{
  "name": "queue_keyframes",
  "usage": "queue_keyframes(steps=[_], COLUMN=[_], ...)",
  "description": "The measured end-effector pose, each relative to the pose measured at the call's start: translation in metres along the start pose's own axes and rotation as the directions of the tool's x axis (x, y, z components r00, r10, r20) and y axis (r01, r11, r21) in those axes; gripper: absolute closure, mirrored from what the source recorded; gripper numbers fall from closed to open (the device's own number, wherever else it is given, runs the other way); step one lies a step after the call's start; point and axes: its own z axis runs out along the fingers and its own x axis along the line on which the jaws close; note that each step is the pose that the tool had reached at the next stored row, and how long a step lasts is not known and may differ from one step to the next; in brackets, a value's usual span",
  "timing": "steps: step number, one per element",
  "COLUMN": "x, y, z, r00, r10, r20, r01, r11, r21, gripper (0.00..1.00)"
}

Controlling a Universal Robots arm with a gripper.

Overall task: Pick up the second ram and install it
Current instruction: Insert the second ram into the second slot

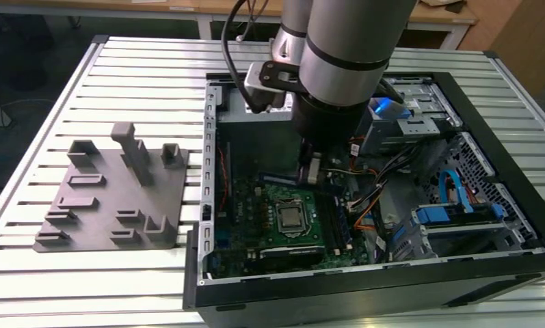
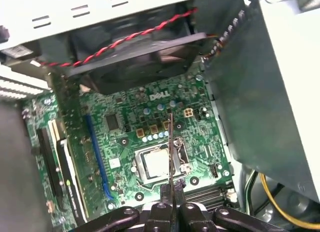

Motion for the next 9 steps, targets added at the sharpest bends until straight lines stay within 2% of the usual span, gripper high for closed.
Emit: queue_keyframes(steps=[4,9], x=[0.0000,0.0000], y=[0.0000,0.0000], z=[0.0004,0.0010], r00=[0.9981,0.9904], r10=[0.062,0.138], r20=[0.0026,0.0061], r01=[-0.062,-0.138], r11=[0.9981,0.9904], r21=[0.0008,0.0014], gripper=[0.87,0.87])
